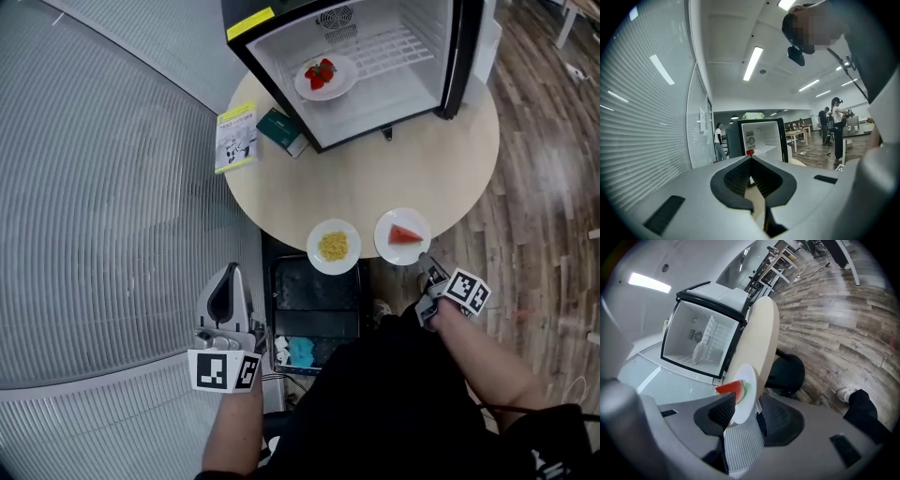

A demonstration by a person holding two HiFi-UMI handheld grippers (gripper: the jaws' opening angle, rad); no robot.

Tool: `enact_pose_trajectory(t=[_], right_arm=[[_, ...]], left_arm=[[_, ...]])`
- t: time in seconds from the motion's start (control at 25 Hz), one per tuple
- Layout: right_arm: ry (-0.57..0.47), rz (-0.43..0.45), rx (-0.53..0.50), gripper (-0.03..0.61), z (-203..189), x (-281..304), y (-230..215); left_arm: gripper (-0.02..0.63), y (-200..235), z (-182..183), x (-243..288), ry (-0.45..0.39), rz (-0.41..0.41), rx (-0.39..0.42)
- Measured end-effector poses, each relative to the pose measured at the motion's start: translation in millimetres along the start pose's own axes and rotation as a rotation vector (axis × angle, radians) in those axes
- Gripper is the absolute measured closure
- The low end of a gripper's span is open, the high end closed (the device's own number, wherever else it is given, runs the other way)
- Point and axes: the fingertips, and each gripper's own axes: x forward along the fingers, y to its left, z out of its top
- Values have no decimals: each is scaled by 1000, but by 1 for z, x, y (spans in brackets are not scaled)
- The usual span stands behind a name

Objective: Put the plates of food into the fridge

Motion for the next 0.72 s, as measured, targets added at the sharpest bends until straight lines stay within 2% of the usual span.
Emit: enact_pose_trajectory(t=[0.2,0.48,0.52,0.6,0.72], right_arm=[[-14,11,44,400,-10,14,-9],[0,97,85,402,-14,37,1],[7,98,76,426,-14,39,2],[17,77,66,537,-16,40,0],[14,81,109,549,-19,38,-4]], left_arm=[[609,4,-10,-5,14,-3,8],[609,12,-22,-7,30,2,5],[609,12,-22,-6,28,2,5],[609,14,-23,-6,23,-1,7],[609,16,-24,-2,22,-7,5]])
